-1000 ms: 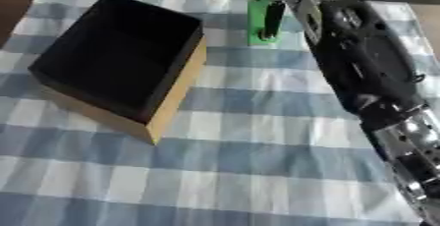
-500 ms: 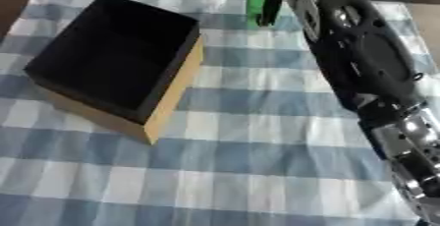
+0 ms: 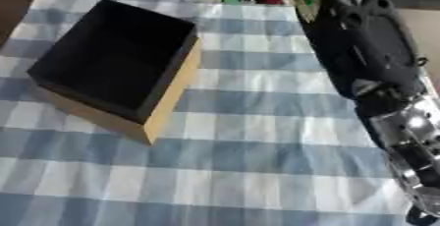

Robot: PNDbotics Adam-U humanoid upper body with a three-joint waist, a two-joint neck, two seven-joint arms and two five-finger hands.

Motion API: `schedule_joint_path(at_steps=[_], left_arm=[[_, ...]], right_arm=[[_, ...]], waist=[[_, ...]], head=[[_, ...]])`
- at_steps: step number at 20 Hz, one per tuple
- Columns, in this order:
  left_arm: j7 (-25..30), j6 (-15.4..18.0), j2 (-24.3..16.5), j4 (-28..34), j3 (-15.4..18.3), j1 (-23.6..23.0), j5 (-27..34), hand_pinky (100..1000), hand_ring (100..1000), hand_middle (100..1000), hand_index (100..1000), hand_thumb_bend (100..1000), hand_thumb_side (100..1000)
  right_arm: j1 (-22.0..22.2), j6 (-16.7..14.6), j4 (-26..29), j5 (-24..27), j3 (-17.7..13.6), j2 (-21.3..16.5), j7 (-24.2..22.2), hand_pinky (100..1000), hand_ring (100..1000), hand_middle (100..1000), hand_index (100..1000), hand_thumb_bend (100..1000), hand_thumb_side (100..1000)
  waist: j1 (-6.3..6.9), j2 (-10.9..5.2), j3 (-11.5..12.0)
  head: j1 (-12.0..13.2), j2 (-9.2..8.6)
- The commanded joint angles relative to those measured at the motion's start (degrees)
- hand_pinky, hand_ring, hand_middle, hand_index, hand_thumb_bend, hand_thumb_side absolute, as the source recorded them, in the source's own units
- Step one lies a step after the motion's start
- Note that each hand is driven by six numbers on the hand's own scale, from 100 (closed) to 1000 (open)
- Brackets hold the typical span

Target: Pick up objects on the table and place them in the box.

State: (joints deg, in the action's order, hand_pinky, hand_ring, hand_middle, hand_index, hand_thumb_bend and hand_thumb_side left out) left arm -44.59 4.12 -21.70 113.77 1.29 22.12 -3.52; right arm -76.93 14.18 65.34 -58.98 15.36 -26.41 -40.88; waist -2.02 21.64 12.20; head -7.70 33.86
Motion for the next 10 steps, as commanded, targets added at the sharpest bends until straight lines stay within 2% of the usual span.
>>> schedule_joint_path(at_steps=[1, 10], left_arm=[[-0.2, 0.1, -1.4, 0.8, 0.3, 0.2, -0.3, 616, 711, 579, 716, 223, 401], [0.0, 0.2, -1.2, 0.8, 0.1, 0.3, -0.3, 618, 710, 580, 716, 228, 399]], right_arm=[[-1.5, 0.8, 5.7, 3.8, 2.3, -1.5, -0.6, 805, 734, 369, 402, 100, 100], [-1.1, 6.4, 17.3, 8.5, 8.8, -1.2, -4.3, 806, 737, 383, 429, 100, 100]], waist=[[0.30, -1.86, 0.0], [0.27, -3.30, -0.2]], head=[[-0.1, 0.46], [0.1, 1.21]])
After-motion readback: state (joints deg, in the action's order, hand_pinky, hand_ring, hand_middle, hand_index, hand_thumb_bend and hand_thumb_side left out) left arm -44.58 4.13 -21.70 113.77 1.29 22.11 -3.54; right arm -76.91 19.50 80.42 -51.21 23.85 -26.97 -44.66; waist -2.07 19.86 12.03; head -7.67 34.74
